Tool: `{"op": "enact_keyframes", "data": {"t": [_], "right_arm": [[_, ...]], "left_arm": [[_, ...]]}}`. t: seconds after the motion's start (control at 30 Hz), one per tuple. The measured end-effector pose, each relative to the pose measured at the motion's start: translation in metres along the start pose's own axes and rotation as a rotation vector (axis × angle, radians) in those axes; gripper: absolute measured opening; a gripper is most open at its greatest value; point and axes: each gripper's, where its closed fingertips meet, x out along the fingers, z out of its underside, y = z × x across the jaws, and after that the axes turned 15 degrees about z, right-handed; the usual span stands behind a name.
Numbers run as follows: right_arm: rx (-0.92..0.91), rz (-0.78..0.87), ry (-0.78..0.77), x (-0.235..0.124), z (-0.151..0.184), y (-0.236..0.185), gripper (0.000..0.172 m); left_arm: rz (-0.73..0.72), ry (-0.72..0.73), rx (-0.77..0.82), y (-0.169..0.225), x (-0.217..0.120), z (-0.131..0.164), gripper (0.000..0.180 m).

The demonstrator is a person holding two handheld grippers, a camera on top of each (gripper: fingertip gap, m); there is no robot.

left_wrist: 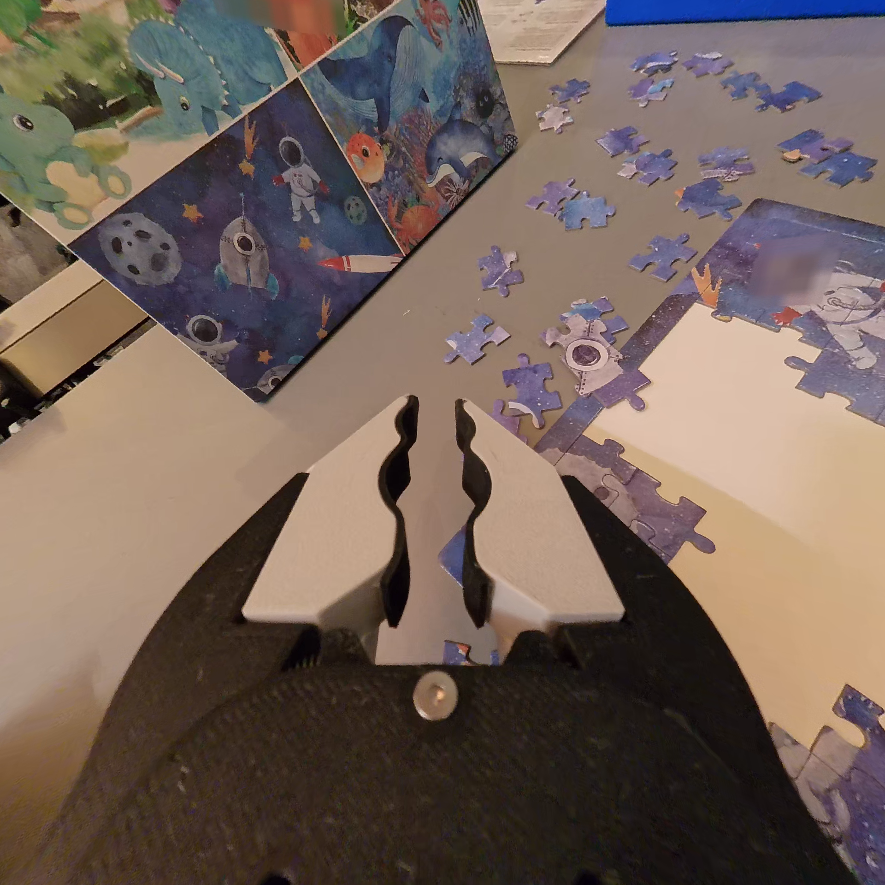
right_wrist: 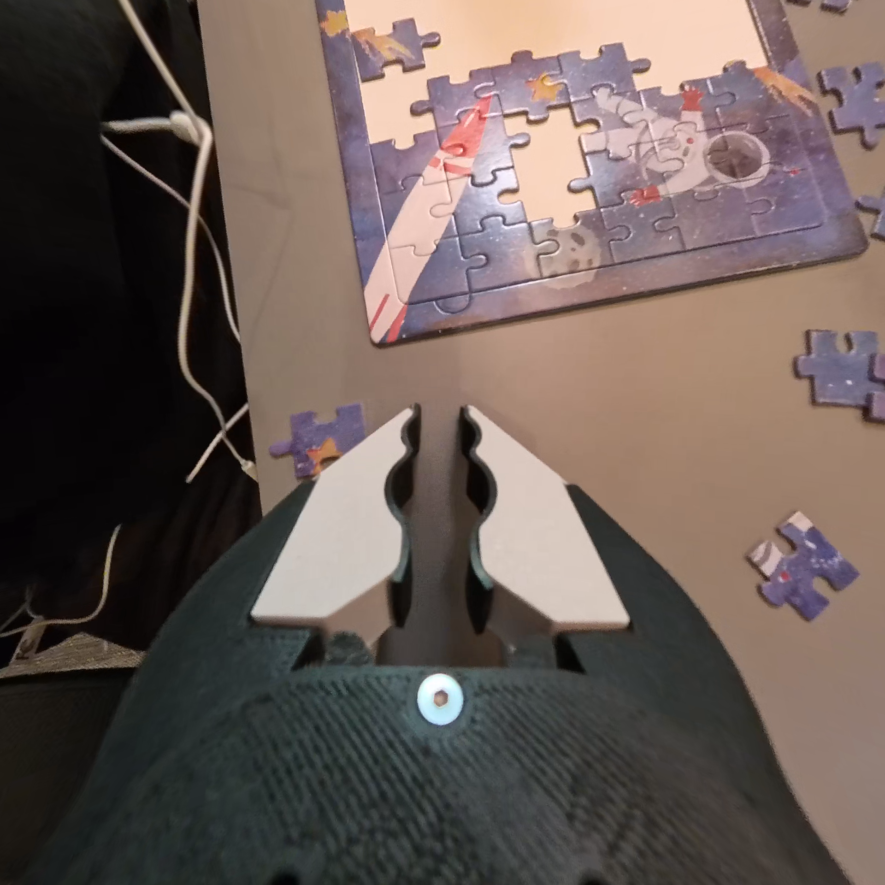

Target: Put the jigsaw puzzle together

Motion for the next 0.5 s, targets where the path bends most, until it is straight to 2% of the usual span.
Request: {"op": "enact_keyframes", "data": {"t": [0.07,0.13,0.5], "right_arm": [[0.019,0.016,-0.001,0.0,-0.001,0.004,0.029],[0.027,0.04,-0.006,0.0,0.001,0.008,0.037],[0.114,0.104,0.031,-0.021,0.004,0.005,0.038]], "left_arm": [[0.0,-0.001,0.0,0.0,0.0,0.0,0.015],[-0.001,0.002,-0.001,0.0,-0.001,0.0,0.015],[0.027,0.014,0.015,0.01,0.003,-0.005,0.015]]}}
